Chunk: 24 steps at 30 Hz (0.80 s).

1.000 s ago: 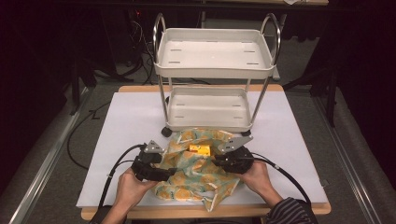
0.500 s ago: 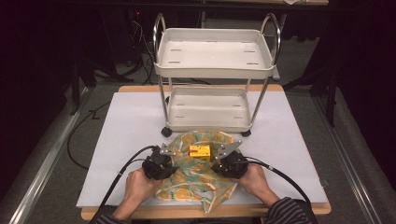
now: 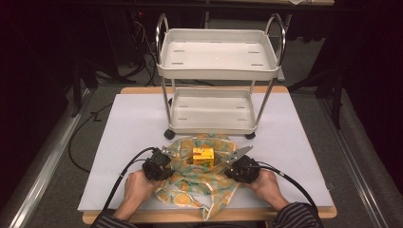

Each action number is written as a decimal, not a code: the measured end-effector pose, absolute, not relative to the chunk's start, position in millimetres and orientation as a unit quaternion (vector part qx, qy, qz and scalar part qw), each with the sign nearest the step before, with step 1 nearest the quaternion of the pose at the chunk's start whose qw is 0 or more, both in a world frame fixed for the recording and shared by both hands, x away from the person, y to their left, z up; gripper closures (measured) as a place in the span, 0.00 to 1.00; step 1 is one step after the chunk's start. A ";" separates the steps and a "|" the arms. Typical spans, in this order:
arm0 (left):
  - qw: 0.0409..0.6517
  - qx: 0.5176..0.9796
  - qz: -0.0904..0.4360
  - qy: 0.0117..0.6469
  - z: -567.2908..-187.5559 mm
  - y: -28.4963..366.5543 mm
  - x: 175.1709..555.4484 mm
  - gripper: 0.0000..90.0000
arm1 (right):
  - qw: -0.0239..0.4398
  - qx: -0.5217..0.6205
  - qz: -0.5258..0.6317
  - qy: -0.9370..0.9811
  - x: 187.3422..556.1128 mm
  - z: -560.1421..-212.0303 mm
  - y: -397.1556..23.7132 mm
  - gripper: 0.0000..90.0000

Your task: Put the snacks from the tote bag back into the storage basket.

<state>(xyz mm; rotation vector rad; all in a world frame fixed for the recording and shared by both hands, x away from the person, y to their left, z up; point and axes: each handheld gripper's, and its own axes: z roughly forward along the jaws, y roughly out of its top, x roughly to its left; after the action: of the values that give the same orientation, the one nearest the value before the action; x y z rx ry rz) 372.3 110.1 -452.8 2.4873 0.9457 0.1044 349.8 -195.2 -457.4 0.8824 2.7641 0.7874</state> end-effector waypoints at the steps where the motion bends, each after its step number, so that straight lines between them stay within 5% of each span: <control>1: 0.237 0.908 0.039 0.344 -452.9 109.8 372.1 0.99 | 0.066 0.294 0.266 0.916 350.2 -457.9 -197.1 1.00; 18: 0.263 0.891 0.038 0.368 -455.7 125.8 376.8 0.94 | 0.079 0.337 0.266 0.900 354.8 -457.7 -215.7 1.00; 24: 0.283 0.884 0.033 0.372 -450.1 126.8 374.9 0.78 | 0.083 0.319 0.302 0.894 344.8 -445.8 -216.6 0.86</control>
<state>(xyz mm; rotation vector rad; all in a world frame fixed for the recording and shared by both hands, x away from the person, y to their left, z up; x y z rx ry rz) 374.9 126.8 -450.1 2.3652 0.9952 0.0870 344.8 -216.6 -445.8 0.9526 2.6707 0.9016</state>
